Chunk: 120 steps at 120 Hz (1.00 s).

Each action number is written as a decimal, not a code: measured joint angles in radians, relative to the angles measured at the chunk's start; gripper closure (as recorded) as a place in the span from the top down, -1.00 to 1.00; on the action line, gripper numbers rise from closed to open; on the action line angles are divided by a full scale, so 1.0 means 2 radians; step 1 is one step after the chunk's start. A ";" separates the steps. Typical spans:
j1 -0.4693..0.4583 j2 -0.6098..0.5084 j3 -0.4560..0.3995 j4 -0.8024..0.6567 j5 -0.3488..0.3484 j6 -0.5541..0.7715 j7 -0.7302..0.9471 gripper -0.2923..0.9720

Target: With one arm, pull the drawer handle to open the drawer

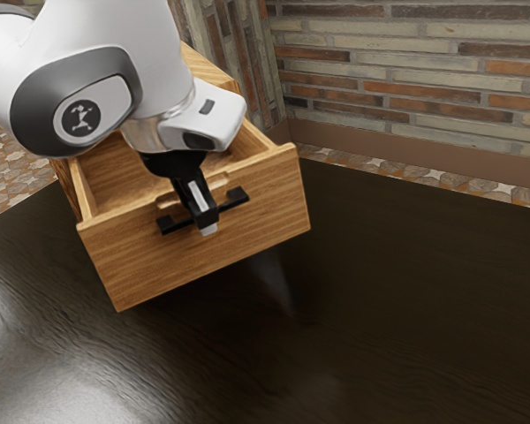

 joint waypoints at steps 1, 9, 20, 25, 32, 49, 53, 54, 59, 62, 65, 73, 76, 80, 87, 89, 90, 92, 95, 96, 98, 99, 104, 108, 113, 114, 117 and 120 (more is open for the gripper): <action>0.000 0.000 0.000 0.000 0.000 0.000 0.000 -0.41; 0.000 0.000 -0.004 -0.001 -0.001 0.000 -0.002 -0.40; 0.000 -0.004 -0.010 -0.003 -0.002 0.000 -0.005 -0.41; 0.000 -0.006 -0.013 -0.005 -0.002 0.000 -0.007 -0.40; 0.000 -0.011 -0.016 -0.009 -0.003 0.000 -0.009 -0.39; 0.000 -0.020 -0.019 -0.015 -0.003 -0.001 -0.013 -0.39; 0.000 -0.021 -0.022 -0.016 -0.003 -0.001 -0.014 -0.39; 0.000 -0.021 -0.022 -0.016 -0.003 0.000 -0.014 -0.39; 0.001 -0.022 -0.025 -0.017 -0.003 0.000 -0.015 -0.40; 0.001 -0.024 -0.026 -0.019 -0.002 0.000 -0.016 -0.42; 0.001 -0.026 -0.027 -0.020 -0.002 0.000 -0.017 -0.44; 0.002 -0.032 -0.030 -0.022 0.000 0.000 -0.019 -0.52; 0.001 -0.034 -0.031 -0.023 0.001 0.001 -0.020 -0.53; 0.000 -0.037 -0.032 -0.024 0.000 0.000 -0.021 -0.51; 0.000 -0.053 -0.035 -0.024 -0.001 -0.005 -0.022 -0.37; 0.000 -0.059 -0.036 -0.023 -0.002 -0.007 -0.022 -0.31; 0.000 -0.062 -0.036 -0.022 -0.002 -0.009 -0.022 -0.28; 0.000 -0.070 -0.035 -0.020 -0.002 -0.014 -0.022 -0.22; 0.000 -0.081 -0.035 -0.017 -0.001 -0.021 -0.022 -0.14; 0.000 -0.085 -0.035 -0.016 -0.001 -0.024 -0.022 -0.11; 0.000 -0.091 -0.034 -0.013 -0.001 -0.030 -0.022 -0.06; 0.001 -0.095 -0.034 -0.010 -0.001 -0.033 -0.022 -0.04; 0.001 -0.106 -0.031 0.008 0.000 -0.053 -0.022 0.06; 0.001 -0.110 -0.028 0.028 0.003 -0.073 -0.022 0.13; 0.001 -0.112 -0.014 0.043 0.004 -0.100 -0.022 0.20; 0.001 -0.113 -0.010 0.045 0.003 -0.105 -0.022 0.22; 0.001 -0.113 0.008 0.048 -0.004 -0.122 -0.022 0.25; 0.001 -0.113 0.027 0.050 -0.013 -0.138 -0.021 0.28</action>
